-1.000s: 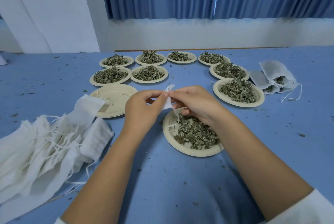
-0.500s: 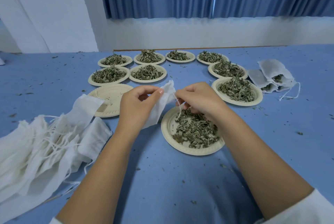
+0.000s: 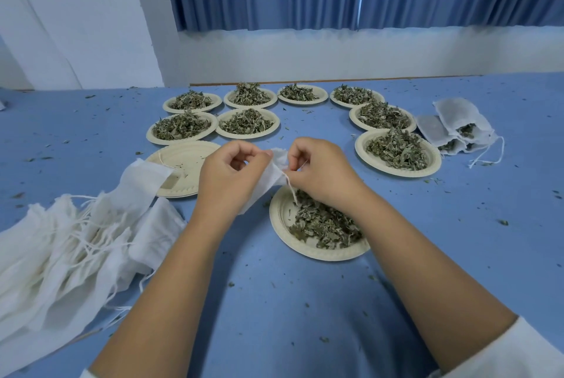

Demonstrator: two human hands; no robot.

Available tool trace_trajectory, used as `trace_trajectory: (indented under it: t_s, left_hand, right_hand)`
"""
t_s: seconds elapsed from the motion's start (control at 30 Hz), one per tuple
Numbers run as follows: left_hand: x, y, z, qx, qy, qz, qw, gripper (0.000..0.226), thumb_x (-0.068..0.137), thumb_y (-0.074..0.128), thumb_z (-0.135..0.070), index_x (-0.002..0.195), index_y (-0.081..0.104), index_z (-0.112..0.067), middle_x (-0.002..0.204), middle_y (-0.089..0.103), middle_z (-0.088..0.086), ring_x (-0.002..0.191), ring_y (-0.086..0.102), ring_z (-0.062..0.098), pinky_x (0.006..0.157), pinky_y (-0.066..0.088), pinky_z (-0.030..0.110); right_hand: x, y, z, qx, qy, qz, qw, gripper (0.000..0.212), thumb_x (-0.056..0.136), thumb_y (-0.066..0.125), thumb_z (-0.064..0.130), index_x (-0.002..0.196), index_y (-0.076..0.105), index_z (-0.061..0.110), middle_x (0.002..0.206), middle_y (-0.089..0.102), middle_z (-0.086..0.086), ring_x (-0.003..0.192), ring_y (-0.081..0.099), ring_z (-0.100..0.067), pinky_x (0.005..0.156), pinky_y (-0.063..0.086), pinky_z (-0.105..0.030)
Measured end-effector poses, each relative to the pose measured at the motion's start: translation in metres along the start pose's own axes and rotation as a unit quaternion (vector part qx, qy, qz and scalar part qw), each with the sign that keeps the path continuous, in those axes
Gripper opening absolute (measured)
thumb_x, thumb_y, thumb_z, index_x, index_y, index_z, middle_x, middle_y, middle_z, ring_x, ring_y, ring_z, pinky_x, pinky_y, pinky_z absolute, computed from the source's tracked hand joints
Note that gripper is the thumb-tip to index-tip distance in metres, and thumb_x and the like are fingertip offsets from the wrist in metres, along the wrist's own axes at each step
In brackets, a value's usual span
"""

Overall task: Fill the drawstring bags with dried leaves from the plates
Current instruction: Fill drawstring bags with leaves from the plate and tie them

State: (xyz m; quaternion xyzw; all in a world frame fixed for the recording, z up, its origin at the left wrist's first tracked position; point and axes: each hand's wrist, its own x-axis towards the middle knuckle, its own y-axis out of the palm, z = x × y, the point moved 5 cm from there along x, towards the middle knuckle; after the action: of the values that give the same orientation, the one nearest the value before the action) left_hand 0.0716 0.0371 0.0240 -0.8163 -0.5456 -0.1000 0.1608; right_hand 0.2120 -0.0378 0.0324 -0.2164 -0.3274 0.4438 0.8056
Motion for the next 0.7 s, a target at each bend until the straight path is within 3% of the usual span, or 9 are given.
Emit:
trace_trajectory:
  t_s: [0.23,0.37,0.47,0.6,0.7]
  left_hand:
    - [0.0002,-0.0037,0.003,0.099,0.02,-0.017,0.995,0.011,0.081,0.068,-0.016,0.073,0.069,-0.024,0.067,0.063,-0.014,0.058,0.05,0.002,0.062,0.044,0.02]
    - [0.0013,-0.0034,0.0027,0.164,0.053,-0.008,0.985,0.001,0.082,0.069,-0.025,0.082,0.069,-0.025,0.077,0.064,-0.011,0.059,0.05,0.0,0.067,0.043,0.025]
    - [0.0018,-0.0013,0.0045,0.178,0.05,0.021,0.982,0.011,0.08,0.074,-0.035,0.089,0.069,-0.029,0.083,0.066,-0.013,0.058,0.049,-0.001,0.064,0.041,0.022]
    - [0.0018,-0.0012,0.0068,0.185,0.03,0.053,0.981,0.006,0.08,0.075,-0.029,0.078,0.069,-0.03,0.07,0.067,-0.02,0.051,0.047,0.0,0.058,0.04,0.02]
    - [0.0006,-0.0036,0.0047,0.207,0.035,0.029,0.977,0.014,0.081,0.071,-0.024,0.069,0.066,-0.029,0.063,0.063,-0.024,0.057,0.053,0.002,0.056,0.04,0.013]
  right_hand:
    - [-0.0005,0.0034,0.0005,0.009,-0.026,-0.012,1.0,0.02,0.078,0.073,0.014,0.072,0.058,0.026,0.064,0.06,0.012,0.056,0.052,0.007,0.057,0.038,-0.01]
    - [-0.0008,0.0038,0.0024,0.029,-0.031,-0.009,0.999,0.017,0.081,0.071,0.016,0.076,0.064,0.031,0.068,0.062,0.012,0.057,0.053,0.006,0.061,0.042,-0.017]
    - [-0.0019,0.0056,0.004,0.034,-0.04,0.0,0.999,0.016,0.081,0.07,0.014,0.077,0.067,0.03,0.067,0.062,0.012,0.057,0.053,0.005,0.061,0.041,-0.018]
    - [-0.0016,0.0053,0.0022,0.061,-0.032,-0.004,0.998,0.011,0.081,0.075,0.016,0.077,0.07,0.026,0.066,0.062,0.013,0.056,0.053,0.005,0.059,0.038,-0.011]
    - [0.0009,0.0041,-0.0025,0.066,-0.015,-0.01,0.998,0.011,0.08,0.076,0.015,0.077,0.071,0.024,0.065,0.062,0.014,0.055,0.054,0.007,0.059,0.04,-0.009]
